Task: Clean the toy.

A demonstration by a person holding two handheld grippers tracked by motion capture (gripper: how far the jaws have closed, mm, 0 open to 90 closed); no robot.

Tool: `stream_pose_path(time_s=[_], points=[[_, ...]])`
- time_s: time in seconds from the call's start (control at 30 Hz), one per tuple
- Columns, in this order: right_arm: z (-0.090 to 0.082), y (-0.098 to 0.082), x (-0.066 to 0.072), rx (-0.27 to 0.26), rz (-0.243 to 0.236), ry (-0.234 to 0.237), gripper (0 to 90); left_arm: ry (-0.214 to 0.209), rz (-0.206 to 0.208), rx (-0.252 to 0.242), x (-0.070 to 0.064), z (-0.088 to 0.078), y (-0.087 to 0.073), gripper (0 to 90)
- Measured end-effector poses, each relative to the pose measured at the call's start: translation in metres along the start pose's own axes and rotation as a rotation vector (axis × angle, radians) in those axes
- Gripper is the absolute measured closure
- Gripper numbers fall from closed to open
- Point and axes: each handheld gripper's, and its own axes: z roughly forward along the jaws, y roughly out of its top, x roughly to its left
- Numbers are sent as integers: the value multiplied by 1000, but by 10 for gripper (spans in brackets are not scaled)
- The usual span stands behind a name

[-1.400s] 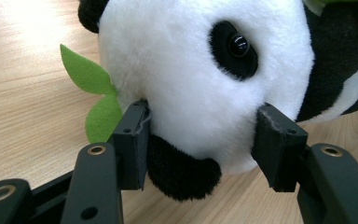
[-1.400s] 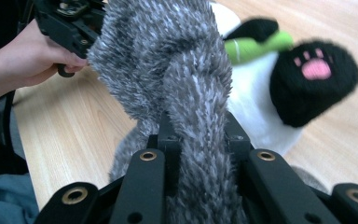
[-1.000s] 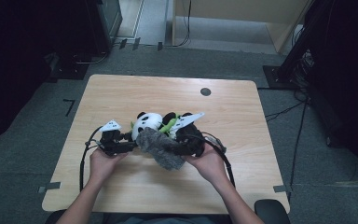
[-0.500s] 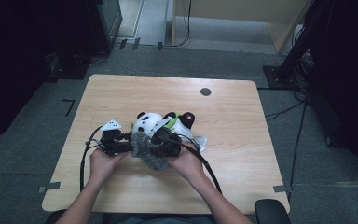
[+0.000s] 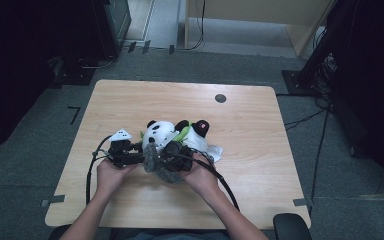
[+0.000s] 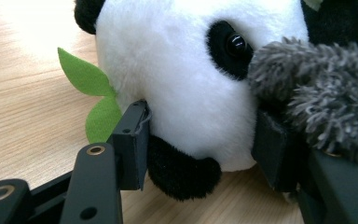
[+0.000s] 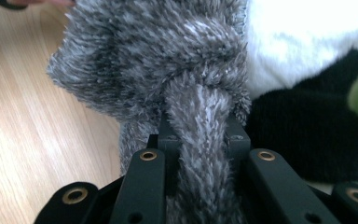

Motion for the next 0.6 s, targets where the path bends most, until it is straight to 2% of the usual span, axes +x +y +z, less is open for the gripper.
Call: stream_pose_path(time_s=[0.13, 0.33, 0.6], points=[[-5, -8, -1, 11, 3, 3, 756, -5, 4, -3, 1, 0, 0, 437], [-7, -23, 1, 36, -5, -30, 754, -13, -10, -4, 2, 0, 0, 441], [-20, -39, 3, -40, -21, -52, 757, -11, -2, 2, 1, 0, 0, 446]])
